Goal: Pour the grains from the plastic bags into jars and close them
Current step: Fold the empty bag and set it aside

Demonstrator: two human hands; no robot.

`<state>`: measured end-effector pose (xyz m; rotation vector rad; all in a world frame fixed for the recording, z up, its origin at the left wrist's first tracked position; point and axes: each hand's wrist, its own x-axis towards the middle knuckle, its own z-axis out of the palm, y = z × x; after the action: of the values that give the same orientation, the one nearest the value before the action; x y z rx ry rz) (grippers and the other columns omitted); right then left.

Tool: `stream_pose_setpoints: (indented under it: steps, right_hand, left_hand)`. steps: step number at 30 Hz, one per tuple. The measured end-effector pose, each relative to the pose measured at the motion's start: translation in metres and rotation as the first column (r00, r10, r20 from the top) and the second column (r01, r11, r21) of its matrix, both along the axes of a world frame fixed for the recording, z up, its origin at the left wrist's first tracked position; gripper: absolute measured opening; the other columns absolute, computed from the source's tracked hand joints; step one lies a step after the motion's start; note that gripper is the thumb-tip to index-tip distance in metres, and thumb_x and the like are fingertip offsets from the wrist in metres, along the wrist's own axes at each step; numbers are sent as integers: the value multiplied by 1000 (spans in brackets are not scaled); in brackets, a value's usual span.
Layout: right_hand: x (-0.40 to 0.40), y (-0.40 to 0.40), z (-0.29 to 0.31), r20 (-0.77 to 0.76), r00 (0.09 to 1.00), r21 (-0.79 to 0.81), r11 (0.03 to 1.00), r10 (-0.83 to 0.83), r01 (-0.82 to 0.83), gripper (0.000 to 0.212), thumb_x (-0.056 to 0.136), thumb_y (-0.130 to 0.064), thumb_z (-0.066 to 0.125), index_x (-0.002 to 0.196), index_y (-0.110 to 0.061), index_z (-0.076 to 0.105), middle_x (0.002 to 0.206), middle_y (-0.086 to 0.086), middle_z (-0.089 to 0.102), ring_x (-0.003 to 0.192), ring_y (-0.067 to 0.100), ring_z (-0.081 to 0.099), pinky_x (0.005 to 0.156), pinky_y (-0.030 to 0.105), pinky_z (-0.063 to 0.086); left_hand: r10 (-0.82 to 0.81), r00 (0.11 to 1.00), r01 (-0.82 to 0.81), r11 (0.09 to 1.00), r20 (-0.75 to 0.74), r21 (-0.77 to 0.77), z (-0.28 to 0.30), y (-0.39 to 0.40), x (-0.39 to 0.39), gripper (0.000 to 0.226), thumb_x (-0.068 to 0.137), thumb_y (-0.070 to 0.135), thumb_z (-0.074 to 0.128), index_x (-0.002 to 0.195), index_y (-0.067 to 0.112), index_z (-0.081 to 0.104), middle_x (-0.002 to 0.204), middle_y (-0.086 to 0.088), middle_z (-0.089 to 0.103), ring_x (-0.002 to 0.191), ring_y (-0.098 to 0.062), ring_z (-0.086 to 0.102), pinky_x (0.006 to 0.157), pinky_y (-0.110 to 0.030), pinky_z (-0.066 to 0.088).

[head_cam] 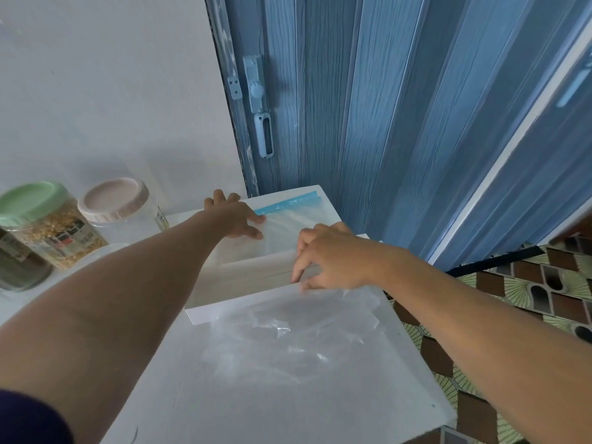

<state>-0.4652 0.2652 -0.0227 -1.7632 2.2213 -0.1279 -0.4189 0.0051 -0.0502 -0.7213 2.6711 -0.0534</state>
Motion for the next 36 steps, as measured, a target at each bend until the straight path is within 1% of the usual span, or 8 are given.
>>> stream_pose_setpoints:
  steps: [5, 8, 13, 19, 22, 26, 31, 36]
  right_hand:
    - [6, -14, -28, 65, 998, 143, 990, -9, 0, 17, 97, -25, 62, 104, -25, 77, 96, 2, 67, 88, 22, 62, 76, 40, 55]
    - [7, -15, -36, 60, 997, 150, 988, -49, 39, 18, 95, -21, 59, 90, -7, 68, 84, 15, 63, 68, 22, 46, 60, 36, 38]
    - [12, -5, -35, 72, 997, 182, 983, 12, -25, 20, 93, -12, 50, 84, -6, 66, 78, 13, 61, 66, 23, 41, 61, 36, 37]
    - [17, 6, -33, 188, 982, 255, 967, -20, -29, 24, 99, -25, 52, 97, -24, 75, 93, 3, 70, 91, 27, 63, 77, 41, 52]
    - [23, 9, -28, 264, 964, 297, 953, -17, -65, 22, 99, -28, 55, 93, -15, 71, 101, 12, 68, 94, 32, 61, 73, 37, 47]
    - [31, 15, -23, 312, 950, 345, 934, -21, -92, 20, 101, -31, 59, 97, -21, 76, 91, 6, 71, 69, 16, 50, 66, 31, 42]
    - [35, 20, -19, 309, 949, 310, 950, -70, -30, 21, 99, -35, 63, 91, -21, 76, 78, -1, 68, 63, 11, 45, 61, 30, 39]
    - [24, 26, -17, 259, 956, 241, 968, -138, 75, 30, 97, -38, 63, 86, -11, 67, 95, 11, 71, 75, 27, 52, 64, 33, 35]
  left_hand:
    - [4, 1000, -4, 1000, -2, -14, -2, 0, 0, 65, 88, 75, 59, 148, 58, 45, 155, -6, 38, 134, -33, 28, 108, -44, 27]
    - [20, 1000, -20, 1000, -4, -6, -4, 0, 1, 65, 88, 76, 58, 148, 58, 43, 156, -5, 38, 134, -34, 28, 107, -44, 28]
    - [44, 999, -44, 999, -12, 24, -6, -1, 2, 64, 89, 76, 57, 149, 59, 43, 152, -5, 40, 131, -33, 29, 107, -44, 28]
    - [60, 998, -58, 996, -26, 61, -9, -4, 3, 61, 90, 77, 56, 147, 62, 42, 156, -5, 37, 132, -34, 28, 107, -45, 26]
    - [66, 997, -63, 995, -35, 74, -9, -4, 5, 59, 91, 76, 56, 147, 63, 42, 156, -5, 37, 133, -35, 27, 108, -44, 26]
    - [67, 997, -64, 995, -40, 76, -10, -4, 6, 59, 91, 76, 55, 147, 63, 41, 157, -5, 36, 134, -34, 27, 109, -45, 25]
    - [75, 996, -71, 994, -41, 88, -12, -5, 7, 59, 91, 78, 53, 147, 65, 40, 159, -5, 35, 135, -35, 26, 110, -45, 25]
    - [76, 996, -73, 993, -35, 88, -11, -5, 9, 59, 92, 77, 51, 148, 64, 39, 162, -6, 32, 137, -36, 26, 111, -46, 25]
